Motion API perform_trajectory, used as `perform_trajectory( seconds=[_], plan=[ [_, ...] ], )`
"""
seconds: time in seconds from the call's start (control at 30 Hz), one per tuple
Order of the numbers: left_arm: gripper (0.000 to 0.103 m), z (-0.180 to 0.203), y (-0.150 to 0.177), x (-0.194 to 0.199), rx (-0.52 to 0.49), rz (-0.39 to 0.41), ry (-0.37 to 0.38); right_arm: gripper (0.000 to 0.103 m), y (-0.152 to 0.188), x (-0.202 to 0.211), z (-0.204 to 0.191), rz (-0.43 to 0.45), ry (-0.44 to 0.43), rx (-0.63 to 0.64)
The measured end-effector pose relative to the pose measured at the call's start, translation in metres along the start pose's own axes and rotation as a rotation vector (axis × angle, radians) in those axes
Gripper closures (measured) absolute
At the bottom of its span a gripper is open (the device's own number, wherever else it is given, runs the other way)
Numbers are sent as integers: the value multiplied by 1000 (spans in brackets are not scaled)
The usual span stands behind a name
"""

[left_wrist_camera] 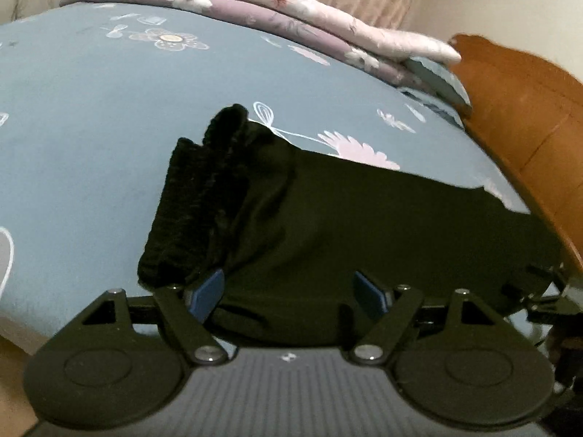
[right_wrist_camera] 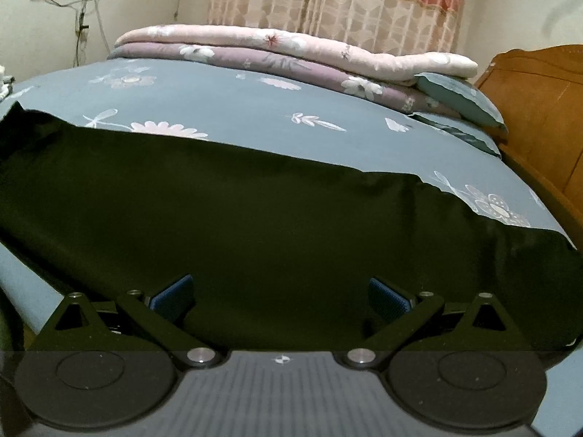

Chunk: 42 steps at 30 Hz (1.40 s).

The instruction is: Fold clothes

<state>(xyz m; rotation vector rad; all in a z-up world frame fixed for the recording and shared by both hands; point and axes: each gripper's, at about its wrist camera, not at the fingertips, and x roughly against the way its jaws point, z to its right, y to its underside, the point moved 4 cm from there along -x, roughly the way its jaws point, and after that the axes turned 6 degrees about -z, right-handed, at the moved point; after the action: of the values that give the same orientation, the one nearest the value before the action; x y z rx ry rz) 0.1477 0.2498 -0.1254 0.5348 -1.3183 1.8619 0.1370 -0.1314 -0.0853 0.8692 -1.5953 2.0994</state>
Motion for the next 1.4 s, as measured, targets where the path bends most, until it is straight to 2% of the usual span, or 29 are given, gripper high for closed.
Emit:
perform_trajectory(
  seconds=[0.07, 0.17, 0.3, 0.4, 0.5, 0.6, 0.77, 0.87, 0.9, 0.97, 1.03, 1.1, 1.17, 1.27, 1.33, 1.4],
  plan=[
    [25, 8, -4, 8, -22, 26, -5, 0, -4, 0, -1, 2, -5, 4],
    [22, 28, -13, 13, -113, 53, -28, 0, -16, -2, -4, 20, -11, 27],
    [21, 46, -20, -2, -183, 35, -56, 0, -27, -15, -11, 19, -36, 39],
    [21, 47, -18, -20, -188, -7, -80, 0, -27, -25, -16, 1, -53, 41],
    [21, 37, -9, -32, -151, -56, -96, 0, -17, -33, -12, -20, -104, -20],
    [19, 34, -8, -31, -138, -39, -80, 0, -10, -36, -1, -14, -163, -113],
    [18, 35, -13, -32, -87, -31, -88, 0, -15, -40, -1, -73, -164, -105],
    [17, 42, -18, -30, -107, -13, -111, 0, -23, -38, 2, -124, -202, -82],
    [17, 43, -20, -31, -114, -11, -115, 0, -27, -35, 8, -127, -241, -96],
    [17, 41, -22, -36, -103, -31, -128, 0, -41, -27, 26, -58, -269, -120],
    [17, 35, -22, -43, -83, -51, -150, 0, -56, -27, 48, 9, -206, -118],
    [17, 36, -23, -44, -76, -49, -155, 0, -71, -39, 79, 38, -109, -148],
    [16, 37, -23, -45, -72, -51, -164, 0, -76, -57, 112, 20, -57, -241],
    [16, 39, -23, -45, -78, -51, -170, 0, -66, -81, 146, -41, -13, -363],
    [15, 38, -23, -45, -70, -50, -166, 0, -50, -90, 158, -94, -5, -422],
    [13, 37, -24, -46, -58, -53, -161, 0, -33, -89, 163, -96, -17, -441]
  ],
)
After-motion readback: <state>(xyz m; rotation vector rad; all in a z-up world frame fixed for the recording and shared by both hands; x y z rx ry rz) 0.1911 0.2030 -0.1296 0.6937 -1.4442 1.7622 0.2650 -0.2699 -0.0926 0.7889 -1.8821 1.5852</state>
